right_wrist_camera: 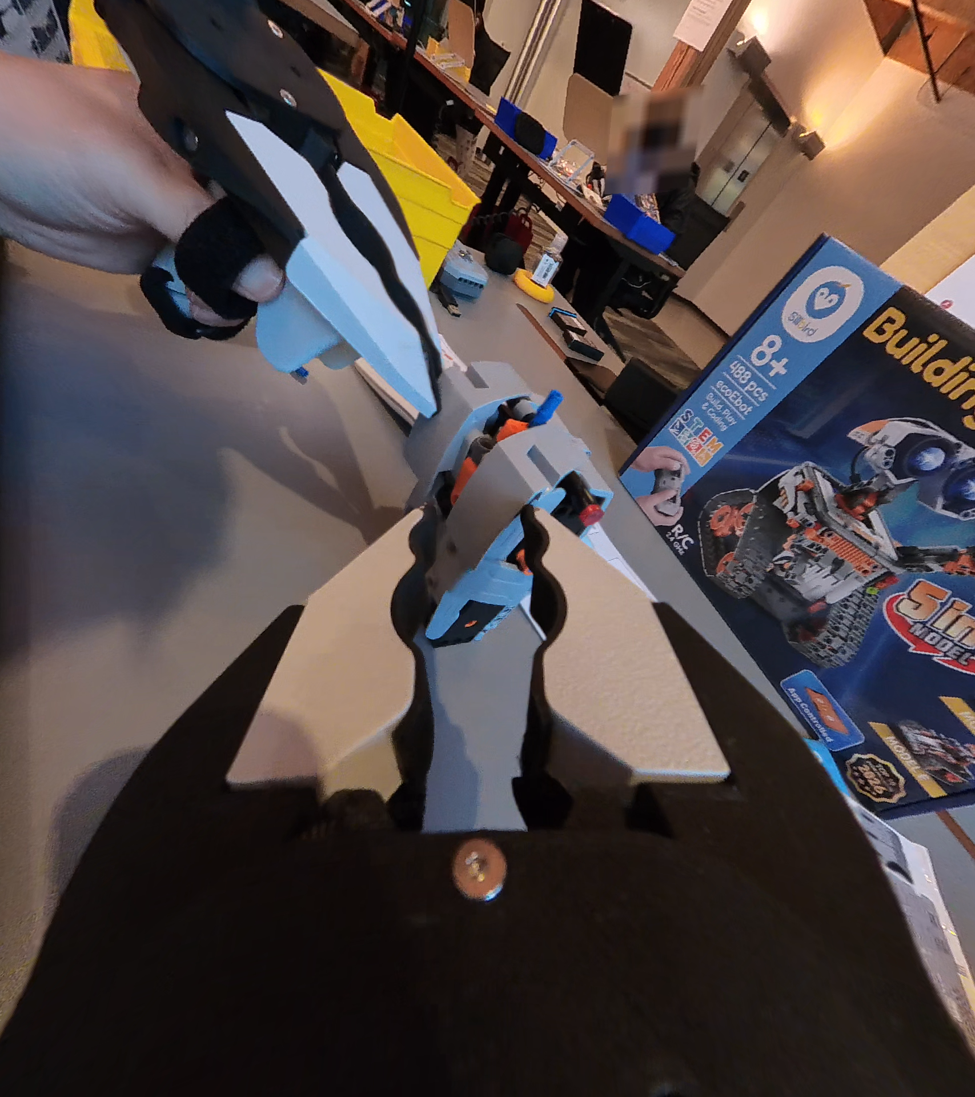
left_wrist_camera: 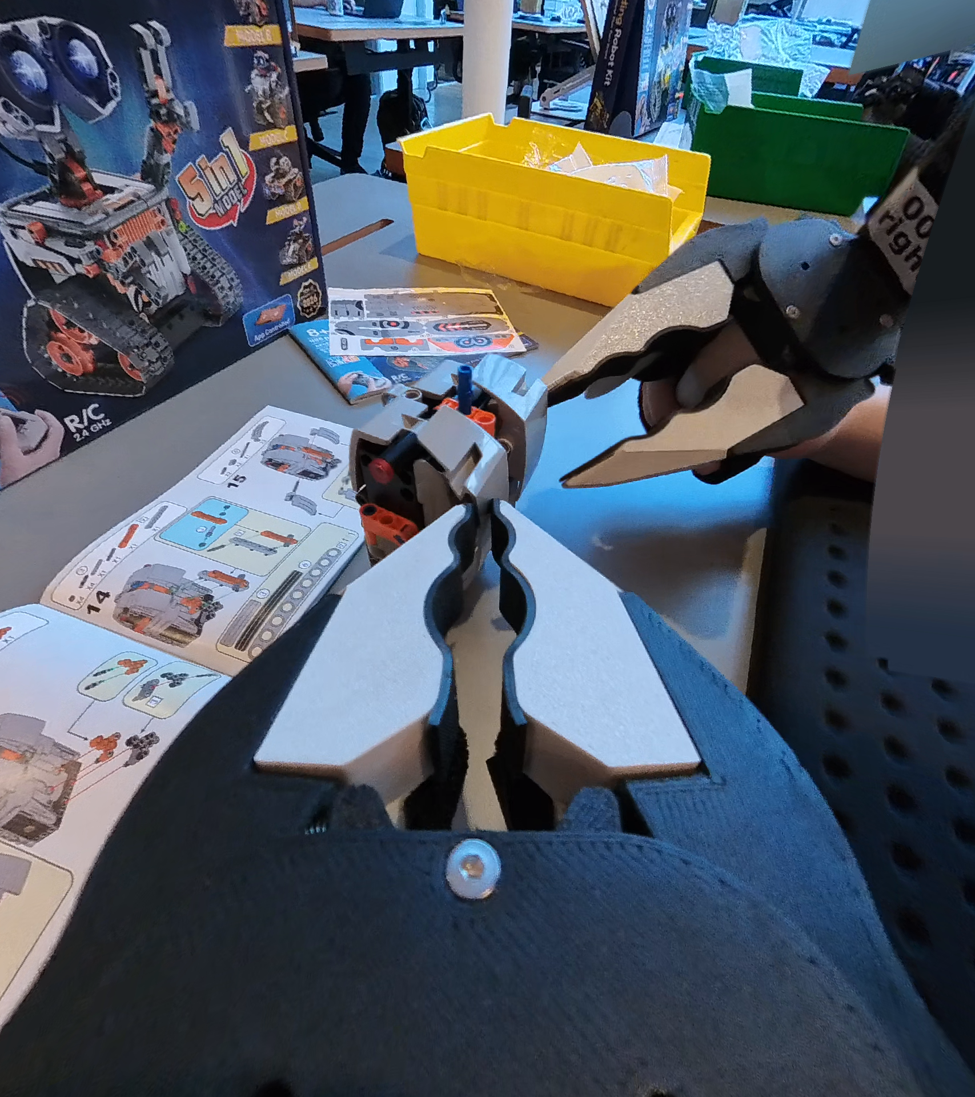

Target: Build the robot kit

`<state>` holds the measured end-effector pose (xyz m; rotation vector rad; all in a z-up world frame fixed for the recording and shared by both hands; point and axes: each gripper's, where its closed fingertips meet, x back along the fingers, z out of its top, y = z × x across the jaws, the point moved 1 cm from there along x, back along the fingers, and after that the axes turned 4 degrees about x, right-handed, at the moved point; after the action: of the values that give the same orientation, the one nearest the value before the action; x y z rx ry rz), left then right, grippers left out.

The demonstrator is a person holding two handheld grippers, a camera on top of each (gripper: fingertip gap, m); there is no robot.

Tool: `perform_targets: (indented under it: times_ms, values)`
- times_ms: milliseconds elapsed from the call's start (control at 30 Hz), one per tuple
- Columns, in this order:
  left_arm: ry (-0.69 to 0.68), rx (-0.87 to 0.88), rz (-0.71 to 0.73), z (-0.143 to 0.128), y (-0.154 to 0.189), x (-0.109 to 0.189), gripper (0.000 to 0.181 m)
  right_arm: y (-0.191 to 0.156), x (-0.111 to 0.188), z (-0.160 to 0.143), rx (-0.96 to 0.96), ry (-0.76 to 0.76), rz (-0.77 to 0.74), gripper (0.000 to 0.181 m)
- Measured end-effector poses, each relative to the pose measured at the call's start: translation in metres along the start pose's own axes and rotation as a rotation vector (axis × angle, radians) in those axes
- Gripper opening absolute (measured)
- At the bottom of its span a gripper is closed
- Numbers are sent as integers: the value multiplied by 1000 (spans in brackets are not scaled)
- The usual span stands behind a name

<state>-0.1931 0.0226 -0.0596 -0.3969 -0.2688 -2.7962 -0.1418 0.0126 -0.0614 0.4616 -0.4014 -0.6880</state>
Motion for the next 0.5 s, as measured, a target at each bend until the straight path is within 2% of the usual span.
perform_targets:
  times_ms: [400,500]
  values:
    - [-3,12,17,0,-3,-2,1,7,4,2,56,-3,-71,28]
    - [-5,14,20,0,-4,-3,1,20,8,7,55,26,-152,37]
